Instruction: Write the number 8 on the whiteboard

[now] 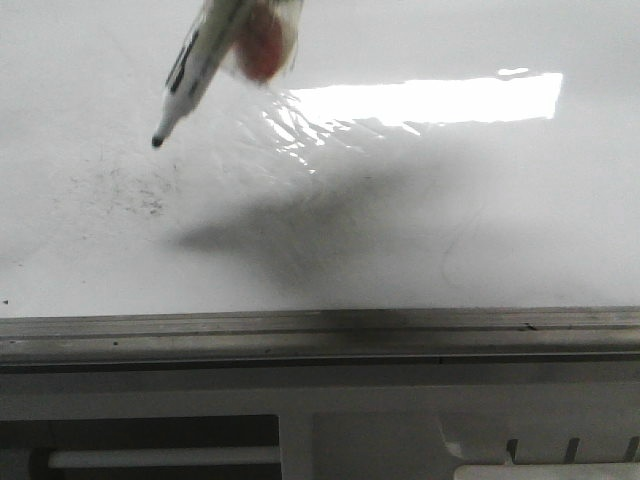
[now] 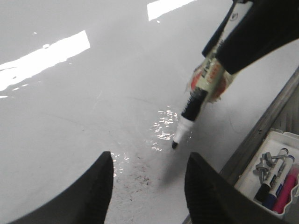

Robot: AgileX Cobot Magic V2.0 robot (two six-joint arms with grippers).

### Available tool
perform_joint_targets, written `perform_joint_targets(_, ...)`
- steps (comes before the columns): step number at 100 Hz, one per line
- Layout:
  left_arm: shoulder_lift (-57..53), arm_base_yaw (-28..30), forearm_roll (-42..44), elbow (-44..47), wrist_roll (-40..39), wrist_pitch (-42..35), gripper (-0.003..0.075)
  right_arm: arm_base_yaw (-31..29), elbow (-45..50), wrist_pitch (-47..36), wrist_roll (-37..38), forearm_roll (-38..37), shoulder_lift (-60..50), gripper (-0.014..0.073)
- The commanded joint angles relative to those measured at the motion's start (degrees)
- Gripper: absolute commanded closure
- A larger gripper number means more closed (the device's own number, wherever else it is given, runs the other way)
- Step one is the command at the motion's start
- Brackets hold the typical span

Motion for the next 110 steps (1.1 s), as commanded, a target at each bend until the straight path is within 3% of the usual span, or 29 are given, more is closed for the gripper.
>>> perform_joint_targets(1, -1.96, -0.41, -1.81, -1.53, -0.62, -2.08, 0.0402, -2.71, -4.97, -2.14, 0.22, 0.04, -0.65, 0.0657)
perform_joint_targets(19, -1.78, -0.41, -1.81, -1.53, -0.62, -1.39, 0.0402, -8.19, -10.46, 3.25, 0.77, 0.04, 1.23, 0.0657)
perform_joint_targets(43, -1.78, -0.41, -2.49, -1.53, -0.62, -1.76, 0.0405, -12.24, -12.59, 4.6, 0.77, 0.04, 5.14, 0.0657)
perform_joint_targets(70, -1.78, -0.41, -2.49, -1.53, -0.62, -1.76, 0.0405, -11.72, -12.59, 10.41, 0.56, -2.44, 8.09, 0.0657)
perform_joint_targets(90, -1.78, -0.41, -2.49, -1.53, -0.62, -1.76, 0.0405, -13.26, -12.12, 19.97, 1.23, -6.42, 5.85, 0.0657)
perform_joint_targets(110, -1.78, -0.41, -2.49, -1.53, -0.62, -1.76, 0.0405, -8.69, -12.46, 14.37, 0.85, -4.28, 9.45, 0.0657)
